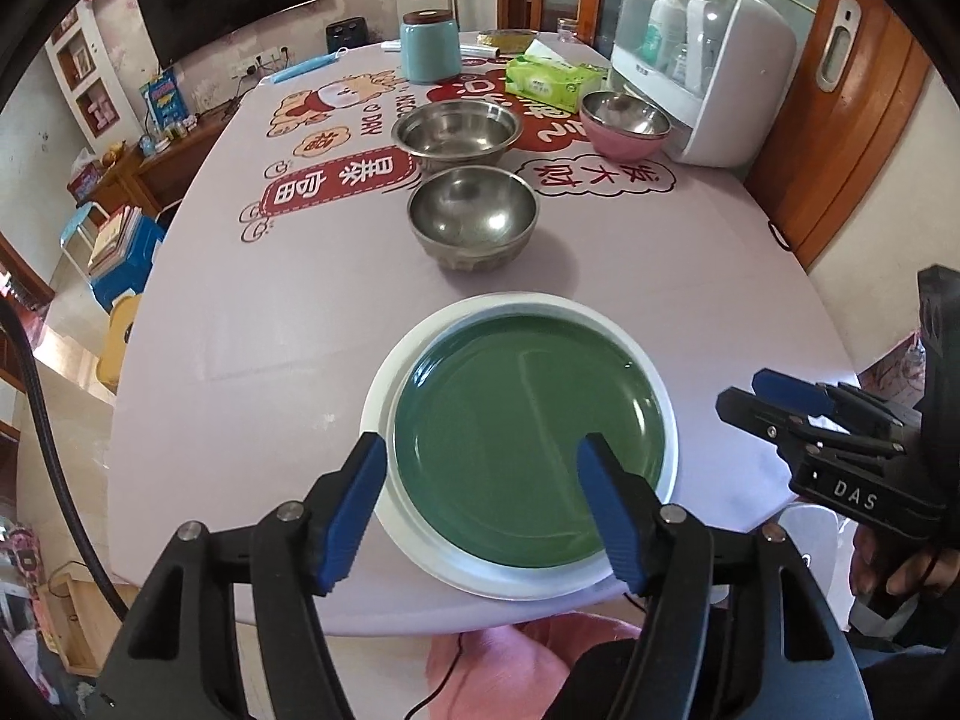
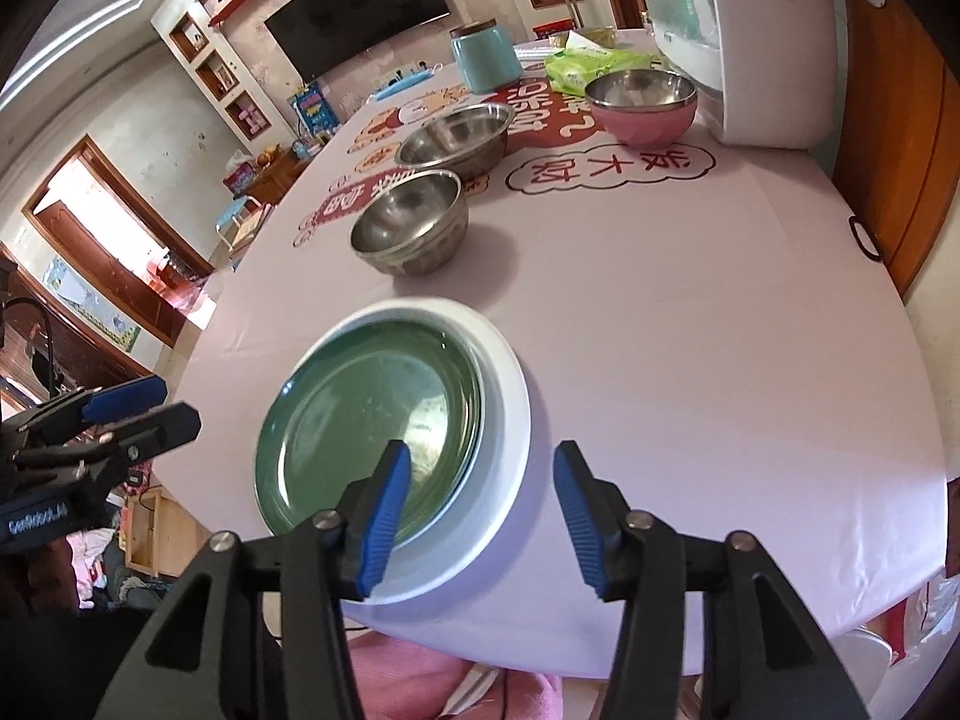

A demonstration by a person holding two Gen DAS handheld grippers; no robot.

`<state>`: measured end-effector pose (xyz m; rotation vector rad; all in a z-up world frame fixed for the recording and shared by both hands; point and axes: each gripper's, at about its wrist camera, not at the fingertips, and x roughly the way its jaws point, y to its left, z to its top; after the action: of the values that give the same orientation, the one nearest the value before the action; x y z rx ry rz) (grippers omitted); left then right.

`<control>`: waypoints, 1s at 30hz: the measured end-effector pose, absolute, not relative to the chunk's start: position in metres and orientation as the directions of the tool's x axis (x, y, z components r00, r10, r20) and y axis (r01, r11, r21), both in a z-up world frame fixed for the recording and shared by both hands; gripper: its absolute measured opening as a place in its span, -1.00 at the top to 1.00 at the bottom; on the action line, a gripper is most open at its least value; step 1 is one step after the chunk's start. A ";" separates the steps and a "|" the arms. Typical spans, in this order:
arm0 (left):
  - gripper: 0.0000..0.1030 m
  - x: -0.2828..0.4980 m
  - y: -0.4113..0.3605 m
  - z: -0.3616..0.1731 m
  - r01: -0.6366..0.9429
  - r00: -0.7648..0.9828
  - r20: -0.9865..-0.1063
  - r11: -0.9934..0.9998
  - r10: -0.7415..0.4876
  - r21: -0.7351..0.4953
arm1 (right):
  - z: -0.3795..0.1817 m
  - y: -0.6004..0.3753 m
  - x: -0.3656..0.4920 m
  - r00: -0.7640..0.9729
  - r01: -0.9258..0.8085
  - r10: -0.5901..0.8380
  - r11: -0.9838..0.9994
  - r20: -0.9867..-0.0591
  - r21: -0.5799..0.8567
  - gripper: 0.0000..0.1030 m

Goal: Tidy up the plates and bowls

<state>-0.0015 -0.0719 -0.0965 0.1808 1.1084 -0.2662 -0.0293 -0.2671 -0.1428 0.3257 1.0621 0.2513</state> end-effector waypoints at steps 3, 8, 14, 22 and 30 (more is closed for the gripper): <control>-0.35 0.001 -0.078 -0.087 0.302 0.423 -0.899 0.953 -0.113 0.022 | -0.135 -0.269 -0.026 0.477 -0.055 0.357 0.924 -0.803 0.378 -0.06; -0.41 0.016 -0.082 -0.075 0.267 0.427 -0.901 0.963 -0.077 0.044 | -0.117 -0.273 -0.020 0.506 -0.066 0.337 0.933 -0.794 0.354 -0.22; -0.42 0.039 -0.077 -0.066 0.215 0.415 -0.907 0.976 -0.067 0.025 | -0.103 -0.282 -0.003 0.526 -0.056 0.320 0.938 -0.788 0.343 -0.24; -0.42 0.079 -0.069 -0.049 0.166 0.402 -0.912 0.986 -0.078 -0.011 | -0.087 -0.287 0.037 0.531 -0.035 0.322 0.933 -0.784 0.359 -0.24; -0.42 0.132 -0.067 -0.036 0.145 0.398 -0.916 0.989 -0.054 0.004 | -0.074 -0.288 0.086 0.548 -0.024 0.316 0.931 -0.774 0.363 -0.24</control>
<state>0.1318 -0.0668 -0.0356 0.0875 1.1550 -0.1262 0.0861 -0.2880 -0.0745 0.3290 0.9739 0.2060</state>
